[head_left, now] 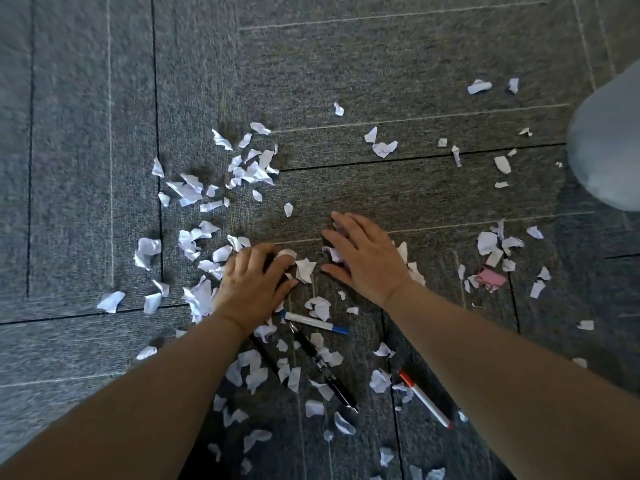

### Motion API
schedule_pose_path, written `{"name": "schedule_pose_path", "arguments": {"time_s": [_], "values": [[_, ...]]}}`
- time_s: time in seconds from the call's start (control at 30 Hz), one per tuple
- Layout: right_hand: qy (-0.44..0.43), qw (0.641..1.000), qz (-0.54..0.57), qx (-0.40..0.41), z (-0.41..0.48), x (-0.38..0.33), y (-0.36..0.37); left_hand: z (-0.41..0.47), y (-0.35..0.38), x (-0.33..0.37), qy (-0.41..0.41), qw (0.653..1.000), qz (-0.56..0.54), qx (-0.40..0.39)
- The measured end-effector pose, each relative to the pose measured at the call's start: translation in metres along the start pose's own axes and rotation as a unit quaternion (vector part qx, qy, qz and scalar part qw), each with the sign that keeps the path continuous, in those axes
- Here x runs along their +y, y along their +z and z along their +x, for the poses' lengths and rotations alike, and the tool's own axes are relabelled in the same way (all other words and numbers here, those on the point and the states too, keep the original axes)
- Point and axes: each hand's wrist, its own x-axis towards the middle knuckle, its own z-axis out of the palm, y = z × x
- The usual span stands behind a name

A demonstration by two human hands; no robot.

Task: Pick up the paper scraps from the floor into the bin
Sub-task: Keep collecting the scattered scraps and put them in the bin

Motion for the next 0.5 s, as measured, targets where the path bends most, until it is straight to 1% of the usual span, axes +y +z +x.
{"name": "schedule_pose_path", "arguments": {"time_s": [0.07,0.1,0.17,0.27,0.37,0.5], "values": [[-0.001,0.999,0.003,0.053,-0.009,0.0,0.006,0.0,0.004,-0.001,0.037,0.999,-0.01,0.029],[-0.007,0.998,-0.006,0.062,-0.013,0.002,0.005,0.0,0.005,-0.002,0.056,0.998,-0.017,0.031],[-0.025,0.998,-0.017,0.052,-0.019,0.007,0.005,0.003,0.007,-0.004,0.09,0.995,-0.027,0.018],[-0.041,0.998,0.004,0.036,-0.027,0.016,-0.001,0.011,0.001,-0.003,0.086,0.996,-0.028,-0.002],[-0.031,0.998,0.027,0.037,-0.031,0.027,-0.019,0.024,-0.01,0.001,0.081,0.994,-0.067,-0.003],[-0.003,0.996,0.057,0.066,-0.03,0.047,-0.062,0.062,-0.044,0.024,0.096,0.985,-0.132,0.047]]}}
